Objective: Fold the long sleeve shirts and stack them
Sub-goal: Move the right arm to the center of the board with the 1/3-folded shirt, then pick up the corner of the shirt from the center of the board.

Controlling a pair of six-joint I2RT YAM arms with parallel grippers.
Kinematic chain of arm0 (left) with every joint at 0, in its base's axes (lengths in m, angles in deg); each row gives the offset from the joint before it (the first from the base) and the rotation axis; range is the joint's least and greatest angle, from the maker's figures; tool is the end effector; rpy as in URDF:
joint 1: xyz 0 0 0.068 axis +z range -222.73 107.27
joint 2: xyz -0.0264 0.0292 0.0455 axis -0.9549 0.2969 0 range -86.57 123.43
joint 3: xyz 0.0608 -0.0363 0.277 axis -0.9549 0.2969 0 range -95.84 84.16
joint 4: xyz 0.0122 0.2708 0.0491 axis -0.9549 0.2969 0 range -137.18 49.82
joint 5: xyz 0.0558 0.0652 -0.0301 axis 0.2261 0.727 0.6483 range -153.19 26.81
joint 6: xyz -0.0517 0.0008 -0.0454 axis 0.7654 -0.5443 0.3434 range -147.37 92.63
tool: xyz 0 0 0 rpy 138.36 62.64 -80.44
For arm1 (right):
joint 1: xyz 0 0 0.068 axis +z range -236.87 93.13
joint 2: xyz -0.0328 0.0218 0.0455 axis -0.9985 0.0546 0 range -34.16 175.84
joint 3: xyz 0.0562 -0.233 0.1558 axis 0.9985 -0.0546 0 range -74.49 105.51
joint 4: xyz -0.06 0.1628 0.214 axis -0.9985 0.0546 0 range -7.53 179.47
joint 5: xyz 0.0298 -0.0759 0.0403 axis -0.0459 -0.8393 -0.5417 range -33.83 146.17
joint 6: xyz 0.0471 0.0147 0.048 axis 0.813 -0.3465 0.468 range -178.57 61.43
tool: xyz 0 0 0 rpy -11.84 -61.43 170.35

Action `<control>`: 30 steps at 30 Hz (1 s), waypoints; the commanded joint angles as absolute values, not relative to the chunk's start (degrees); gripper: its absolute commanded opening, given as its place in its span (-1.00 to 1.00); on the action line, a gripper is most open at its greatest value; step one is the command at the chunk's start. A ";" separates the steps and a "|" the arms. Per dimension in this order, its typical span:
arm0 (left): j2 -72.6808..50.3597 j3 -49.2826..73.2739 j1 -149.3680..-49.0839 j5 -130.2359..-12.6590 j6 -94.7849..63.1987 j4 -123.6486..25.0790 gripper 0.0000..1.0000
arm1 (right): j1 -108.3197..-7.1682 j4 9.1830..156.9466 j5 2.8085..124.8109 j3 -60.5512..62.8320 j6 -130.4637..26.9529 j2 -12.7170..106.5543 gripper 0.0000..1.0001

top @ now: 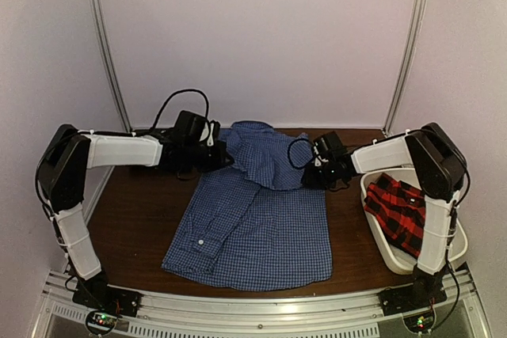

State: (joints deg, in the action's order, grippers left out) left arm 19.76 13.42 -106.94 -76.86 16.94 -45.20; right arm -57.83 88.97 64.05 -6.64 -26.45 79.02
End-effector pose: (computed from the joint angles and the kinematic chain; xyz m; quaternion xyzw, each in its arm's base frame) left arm 0.3612 -0.2617 0.1993 -0.0260 0.8919 -0.3602 0.2720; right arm 0.3761 0.2176 0.1244 0.0029 0.9431 0.2218 0.2477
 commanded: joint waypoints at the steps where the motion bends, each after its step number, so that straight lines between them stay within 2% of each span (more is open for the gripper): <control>1: 19.69 8.92 -106.65 -76.10 13.94 -43.29 -1.00 | -60.97 89.28 63.64 -3.59 -28.55 82.57 -0.25; 9: 25.07 -0.34 -106.23 -76.35 11.47 -39.85 -1.00 | -64.62 93.00 64.73 4.89 -30.68 87.28 -0.24; 15: 27.96 -6.07 -106.04 -77.19 10.77 -38.66 -1.00 | -64.41 96.50 64.21 5.65 -32.37 82.27 -0.04; 21: 28.69 -7.44 -106.04 -78.55 11.49 -40.43 -1.00 | -62.65 97.51 63.20 -4.62 -31.56 69.44 0.05; 30: 29.28 -8.27 -106.04 -81.01 11.83 -42.33 -1.00 | -52.43 100.06 57.02 -25.76 -22.66 48.91 0.10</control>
